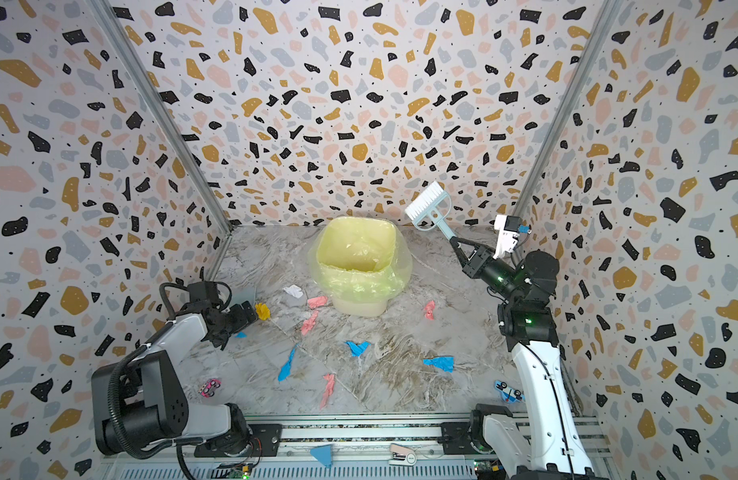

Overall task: Sweep away the paper scraps from the table
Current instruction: 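Lower the left gripper over the pale green dustpan handle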

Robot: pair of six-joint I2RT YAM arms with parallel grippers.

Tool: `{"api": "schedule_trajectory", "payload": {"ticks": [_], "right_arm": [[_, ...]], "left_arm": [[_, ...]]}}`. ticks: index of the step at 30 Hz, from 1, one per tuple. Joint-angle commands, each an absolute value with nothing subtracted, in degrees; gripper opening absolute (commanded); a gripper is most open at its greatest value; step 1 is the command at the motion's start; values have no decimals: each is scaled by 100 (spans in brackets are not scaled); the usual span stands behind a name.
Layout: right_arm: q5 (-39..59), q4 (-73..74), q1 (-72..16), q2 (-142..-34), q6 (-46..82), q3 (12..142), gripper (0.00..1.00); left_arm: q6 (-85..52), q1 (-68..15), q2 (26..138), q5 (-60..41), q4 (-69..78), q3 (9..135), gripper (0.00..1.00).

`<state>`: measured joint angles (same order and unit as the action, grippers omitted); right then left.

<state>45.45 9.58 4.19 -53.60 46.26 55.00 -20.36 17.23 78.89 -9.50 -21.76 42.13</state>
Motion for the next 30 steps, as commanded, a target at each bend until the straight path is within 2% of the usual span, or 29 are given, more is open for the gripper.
{"api": "schedule_trajectory", "payload": {"ticks": [1,10,25,30], "right_arm": [[4603,1200,447,-5295,4669,5520,0],[4602,1274,448,-5300,4736,5458,0],[4588,1299,448,-5288,4768,5429,0],[4595,1295,448,-5291,4775,5421,0]], "left_arm": [[-1995,1748,7895,-1142,-2150,4266,96],[-2039,1599,7934,-1322,-2010,4148,94],[-2109,1233,8041,-941,-2042,4200,91],[-2335,1214,7915,-454,-2076,4202,84]]}}
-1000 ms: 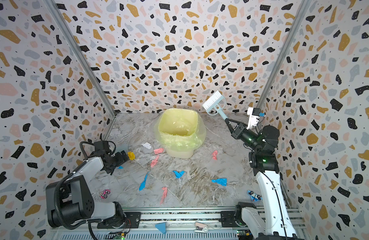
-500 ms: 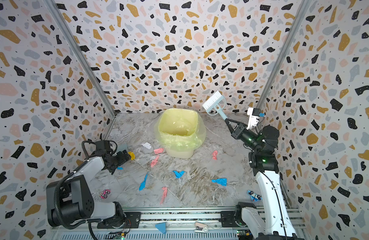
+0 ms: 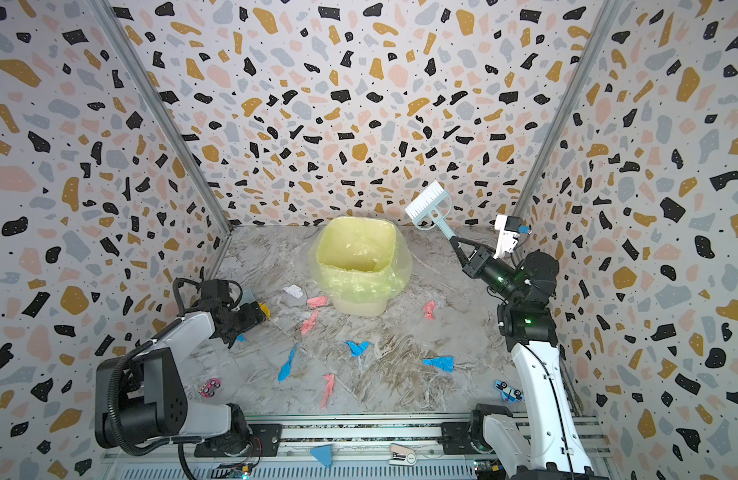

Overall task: Sweep away the paper scraps from the table
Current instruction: 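Lower the left gripper over the pale green dustpan handle, then close the left gripper on the dustpan handle end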

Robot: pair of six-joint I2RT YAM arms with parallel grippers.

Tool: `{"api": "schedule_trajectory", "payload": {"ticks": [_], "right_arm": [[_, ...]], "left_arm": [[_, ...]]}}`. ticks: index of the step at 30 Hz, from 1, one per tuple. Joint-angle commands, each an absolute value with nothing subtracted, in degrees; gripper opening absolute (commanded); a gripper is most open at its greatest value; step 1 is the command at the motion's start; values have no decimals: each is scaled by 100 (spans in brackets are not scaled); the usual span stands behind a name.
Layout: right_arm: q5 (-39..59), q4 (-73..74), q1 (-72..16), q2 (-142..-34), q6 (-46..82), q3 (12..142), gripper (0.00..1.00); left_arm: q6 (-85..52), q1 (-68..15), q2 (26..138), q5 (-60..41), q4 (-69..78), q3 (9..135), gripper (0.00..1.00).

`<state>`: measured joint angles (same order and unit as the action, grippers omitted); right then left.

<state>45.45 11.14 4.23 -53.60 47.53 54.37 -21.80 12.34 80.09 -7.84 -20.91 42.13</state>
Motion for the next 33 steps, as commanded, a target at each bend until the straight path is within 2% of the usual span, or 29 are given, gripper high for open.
{"api": "schedule_trajectory", "payload": {"ticks": [1,7,18,33], "right_arm": [[4591,1309,448,-5300,4777,5406,0],[4608,1345,448,-5333,4807,5412,0],[4610,1345,448,-5342,4799,5449,0],[4613,1371,448,-5374,4800,5445,0]], "left_arm": [[-2417,1213,7875,-420,-2042,4189,82],[-2752,1057,7813,-157,-1942,4188,66],[-2953,993,7908,413,-2043,4239,49],[-3299,677,8293,654,-1874,4351,45]]}}
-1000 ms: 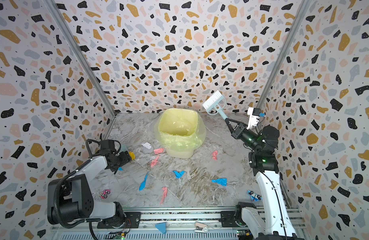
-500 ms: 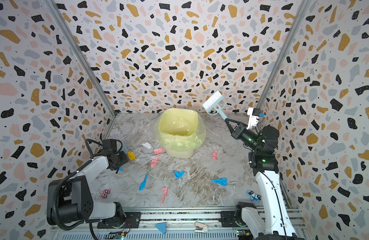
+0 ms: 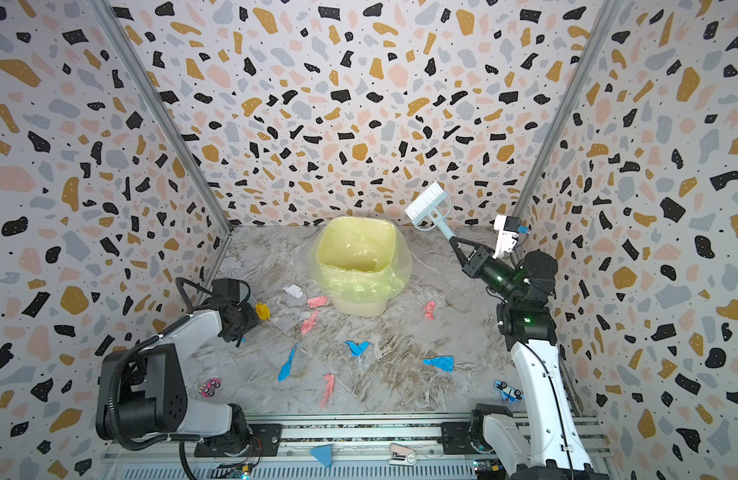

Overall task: Sweep away the paper scraps from the table
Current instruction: 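Close the left gripper on the dustpan handle end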

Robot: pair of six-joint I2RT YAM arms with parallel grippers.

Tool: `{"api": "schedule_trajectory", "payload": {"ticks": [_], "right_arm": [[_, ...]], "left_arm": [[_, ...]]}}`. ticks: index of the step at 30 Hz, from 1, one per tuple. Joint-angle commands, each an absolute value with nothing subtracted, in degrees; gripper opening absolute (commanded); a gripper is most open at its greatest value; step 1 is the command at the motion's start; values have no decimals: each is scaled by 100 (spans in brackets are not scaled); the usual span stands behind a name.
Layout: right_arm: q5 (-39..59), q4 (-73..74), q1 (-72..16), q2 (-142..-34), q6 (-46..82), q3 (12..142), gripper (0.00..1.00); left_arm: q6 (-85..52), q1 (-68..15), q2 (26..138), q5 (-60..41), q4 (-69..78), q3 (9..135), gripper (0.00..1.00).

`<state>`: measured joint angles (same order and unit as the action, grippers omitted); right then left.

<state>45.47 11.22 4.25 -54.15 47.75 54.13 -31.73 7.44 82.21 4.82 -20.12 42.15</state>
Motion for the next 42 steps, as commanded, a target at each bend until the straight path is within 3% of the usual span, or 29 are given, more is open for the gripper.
{"api": "schedule_trajectory", "payload": {"ticks": [1,42], "right_arm": [[4614,1355,453,-5379,4799,5456,0],[4623,1288,486,-5348,4813,5418,0]], "left_arm": [[-3319,664,8304,682,-1870,4352,45],[-3609,430,8674,1241,-1095,3931,39]]}}
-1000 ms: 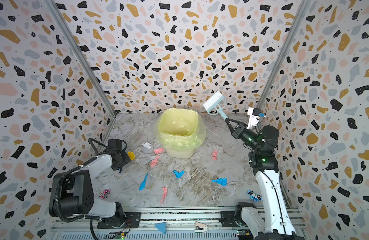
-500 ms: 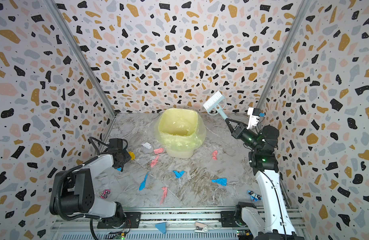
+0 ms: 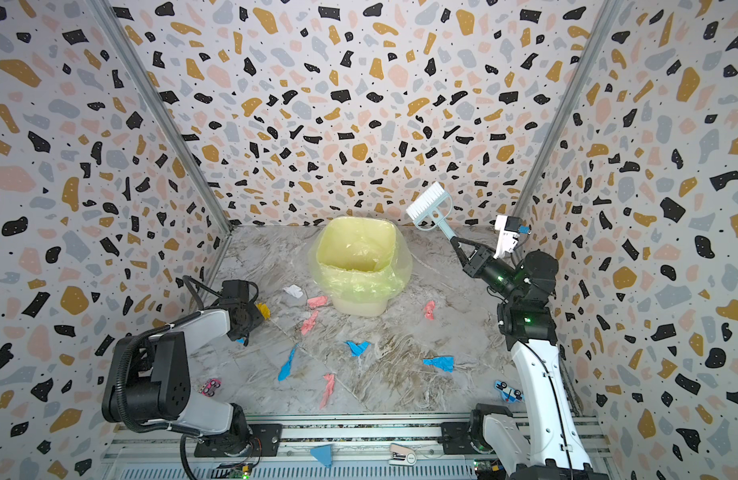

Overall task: Sweep away the paper scraps from the table
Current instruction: 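Close the left gripper on the dustpan handle end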

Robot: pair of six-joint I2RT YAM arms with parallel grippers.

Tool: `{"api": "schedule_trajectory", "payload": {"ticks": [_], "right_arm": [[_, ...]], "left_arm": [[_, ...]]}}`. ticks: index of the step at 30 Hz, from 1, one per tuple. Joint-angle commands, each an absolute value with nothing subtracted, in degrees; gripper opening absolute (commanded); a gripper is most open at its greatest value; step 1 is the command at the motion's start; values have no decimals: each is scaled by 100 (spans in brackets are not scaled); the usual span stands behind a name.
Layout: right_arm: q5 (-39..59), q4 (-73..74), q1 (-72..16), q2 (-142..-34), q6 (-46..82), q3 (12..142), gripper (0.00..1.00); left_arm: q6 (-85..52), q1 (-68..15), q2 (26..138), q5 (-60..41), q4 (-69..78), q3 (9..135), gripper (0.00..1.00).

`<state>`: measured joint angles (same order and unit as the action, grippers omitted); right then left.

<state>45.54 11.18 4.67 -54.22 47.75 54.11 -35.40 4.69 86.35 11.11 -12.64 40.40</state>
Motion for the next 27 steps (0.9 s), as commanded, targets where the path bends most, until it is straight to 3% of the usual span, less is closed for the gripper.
{"api": "schedule_trajectory", "payload": {"ticks": [1,15,27], "right_arm": [[4623,1286,485,-5357,4816,5416,0],[4623,1275,484,-5344,4825,5408,0],[4623,1250,485,-5313,4818,5405,0]], "left_arm": [[-3612,431,8674,1253,-1075,3927,39],[-3628,413,8686,1363,-936,3975,34],[-3638,413,8710,1393,-870,4025,21]]}}
